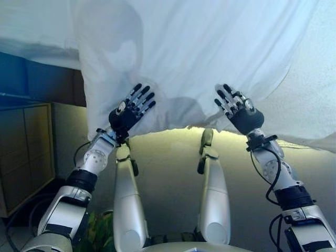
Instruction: Make the bed neatly
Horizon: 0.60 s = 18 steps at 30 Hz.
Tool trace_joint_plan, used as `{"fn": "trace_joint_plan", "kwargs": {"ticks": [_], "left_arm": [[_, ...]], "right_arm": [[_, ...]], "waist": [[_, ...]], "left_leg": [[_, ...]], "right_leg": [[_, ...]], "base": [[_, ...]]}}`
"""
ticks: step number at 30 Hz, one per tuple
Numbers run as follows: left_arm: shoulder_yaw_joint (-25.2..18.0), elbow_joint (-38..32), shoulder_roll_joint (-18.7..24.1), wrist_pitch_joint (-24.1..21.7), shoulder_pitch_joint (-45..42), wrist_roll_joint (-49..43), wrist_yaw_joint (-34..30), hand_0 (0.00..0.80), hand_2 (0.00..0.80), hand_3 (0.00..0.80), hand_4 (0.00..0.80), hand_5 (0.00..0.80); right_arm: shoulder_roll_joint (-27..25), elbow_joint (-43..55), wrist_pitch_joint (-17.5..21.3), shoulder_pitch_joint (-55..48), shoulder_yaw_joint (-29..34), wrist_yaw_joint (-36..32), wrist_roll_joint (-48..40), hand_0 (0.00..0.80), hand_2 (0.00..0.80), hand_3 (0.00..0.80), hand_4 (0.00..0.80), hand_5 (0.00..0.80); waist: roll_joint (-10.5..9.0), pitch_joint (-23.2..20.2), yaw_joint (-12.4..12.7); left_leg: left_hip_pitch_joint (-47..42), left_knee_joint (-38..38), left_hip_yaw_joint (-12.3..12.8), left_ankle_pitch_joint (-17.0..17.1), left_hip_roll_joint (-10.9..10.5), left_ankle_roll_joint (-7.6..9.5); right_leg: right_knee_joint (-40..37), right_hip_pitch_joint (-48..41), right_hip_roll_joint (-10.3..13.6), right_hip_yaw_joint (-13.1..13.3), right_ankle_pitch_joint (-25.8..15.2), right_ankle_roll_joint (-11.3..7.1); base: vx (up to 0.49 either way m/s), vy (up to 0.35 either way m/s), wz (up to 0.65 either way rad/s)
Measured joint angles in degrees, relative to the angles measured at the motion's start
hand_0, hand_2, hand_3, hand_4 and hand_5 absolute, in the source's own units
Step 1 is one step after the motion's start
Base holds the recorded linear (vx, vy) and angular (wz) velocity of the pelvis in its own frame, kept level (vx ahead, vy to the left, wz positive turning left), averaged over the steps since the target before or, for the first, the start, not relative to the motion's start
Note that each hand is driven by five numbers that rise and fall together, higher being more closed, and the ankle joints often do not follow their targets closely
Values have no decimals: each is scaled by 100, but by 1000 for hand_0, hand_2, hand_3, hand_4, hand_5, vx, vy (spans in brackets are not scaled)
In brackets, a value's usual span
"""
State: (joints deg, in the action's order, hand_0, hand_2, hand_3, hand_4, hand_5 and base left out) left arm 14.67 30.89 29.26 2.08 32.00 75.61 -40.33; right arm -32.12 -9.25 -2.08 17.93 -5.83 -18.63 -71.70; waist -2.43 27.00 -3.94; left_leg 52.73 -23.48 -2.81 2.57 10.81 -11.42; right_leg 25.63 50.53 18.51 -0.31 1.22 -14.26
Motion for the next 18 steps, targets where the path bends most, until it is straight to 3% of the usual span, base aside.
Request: {"fn": "trace_joint_plan", "kwargs": {"ticks": [9, 13, 18], "left_arm": [[-6, -9, 116, -199, 327, 2, -155, 0, 0, 0, 0, 0], [-22, 11, 131, -437, 424, -51, 580, 0, 0, 0, 0, 0], [-24, 697, 364, -612, 745, -529, 1309, 0, 0, 0, 0, 0]], "right_arm": [[-7, 73, -80, 8, 296, -224, -96, 0, 0, 0, 0, 0], [-11, 196, -134, -7, 327, -358, -96, 0, 0, 0, 0, 0], [-13, 326, -237, 48, 339, -441, -95, 0, 0, 0, 0, 0]], "waist": [[-6, 20, -157], [-28, 51, -173], [-32, 118, -229]], "left_leg": [[705, -632, -3, -234, -56, 58], [813, -733, 31, -283, -56, 68], [1026, -921, 20, -335, -30, 41]], "right_leg": [[313, 614, 7, 235, 60, 31], [325, 729, 4, 294, 52, 27], [446, 901, -9, 294, 32, -10]], "base": [[29, 140, -2], [13, 66, -5], [5, 22, -2]]}}
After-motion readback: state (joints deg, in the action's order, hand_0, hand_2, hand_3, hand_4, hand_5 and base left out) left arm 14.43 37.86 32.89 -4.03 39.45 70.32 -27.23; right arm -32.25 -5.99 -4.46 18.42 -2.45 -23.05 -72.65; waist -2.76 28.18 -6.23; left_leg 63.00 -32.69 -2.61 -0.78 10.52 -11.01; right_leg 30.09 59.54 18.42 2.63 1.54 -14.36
